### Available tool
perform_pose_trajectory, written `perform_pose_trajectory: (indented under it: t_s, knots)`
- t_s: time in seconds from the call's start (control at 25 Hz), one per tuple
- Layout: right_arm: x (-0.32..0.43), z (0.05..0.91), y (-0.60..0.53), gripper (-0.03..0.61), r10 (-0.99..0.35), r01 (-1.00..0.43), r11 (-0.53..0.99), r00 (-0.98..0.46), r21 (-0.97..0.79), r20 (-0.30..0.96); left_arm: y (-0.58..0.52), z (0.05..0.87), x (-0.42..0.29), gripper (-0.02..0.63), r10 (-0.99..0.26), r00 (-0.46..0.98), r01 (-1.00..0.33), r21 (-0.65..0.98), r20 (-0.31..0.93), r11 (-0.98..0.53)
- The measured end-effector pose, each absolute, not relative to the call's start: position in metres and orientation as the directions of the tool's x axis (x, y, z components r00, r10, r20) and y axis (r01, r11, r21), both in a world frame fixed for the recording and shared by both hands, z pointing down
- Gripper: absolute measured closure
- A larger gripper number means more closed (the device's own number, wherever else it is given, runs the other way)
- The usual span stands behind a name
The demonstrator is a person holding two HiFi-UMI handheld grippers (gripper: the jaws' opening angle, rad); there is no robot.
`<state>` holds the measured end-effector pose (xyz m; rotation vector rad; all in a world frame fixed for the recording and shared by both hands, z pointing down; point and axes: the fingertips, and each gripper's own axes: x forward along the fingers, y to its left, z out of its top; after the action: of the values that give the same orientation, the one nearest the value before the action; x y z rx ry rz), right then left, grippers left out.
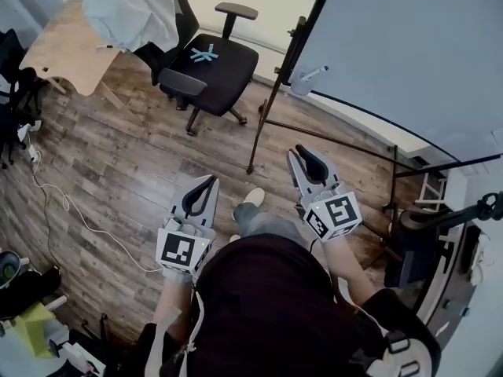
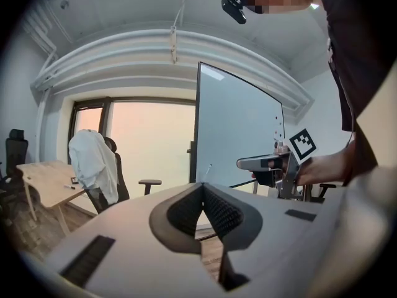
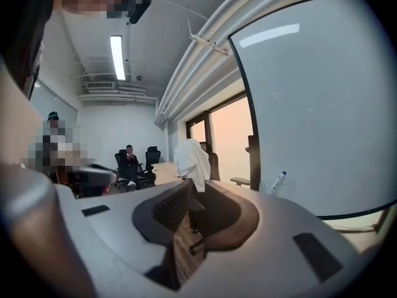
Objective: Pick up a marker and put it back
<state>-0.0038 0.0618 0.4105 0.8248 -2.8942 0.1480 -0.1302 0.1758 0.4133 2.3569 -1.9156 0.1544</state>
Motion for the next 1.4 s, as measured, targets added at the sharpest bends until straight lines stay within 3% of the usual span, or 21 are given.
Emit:
perform_pose_trajectory:
  t_s: [0.48, 0.68, 1.4]
  knots:
    - [0.011, 0.418, -0.059, 0.506, -0.668, -0.687, 0.719, -0.725, -0.105, 0.167, 0.042, 0.413, -0.133, 0.607, -0.897, 0.364, -0.926, -0.003, 0.252, -0.377]
    - [0.023, 0.426, -0.103, 0.506, -0.710, -0.729, 0.673, -0.684, -0.124, 0.168, -0.010, 0.416, -0.124, 0.607, -0.878, 0.431, -0.897, -0.007, 0.210, -0.442]
    - [0.027, 0.457, -0.192, 0.506, -0.815, -0.846, 0.499, -0.532, -0.189, 0.230, -0.096, 0.416, -0.102, 0.607, -0.754, 0.613, -0.773, -0.016, 0.236, -0.634]
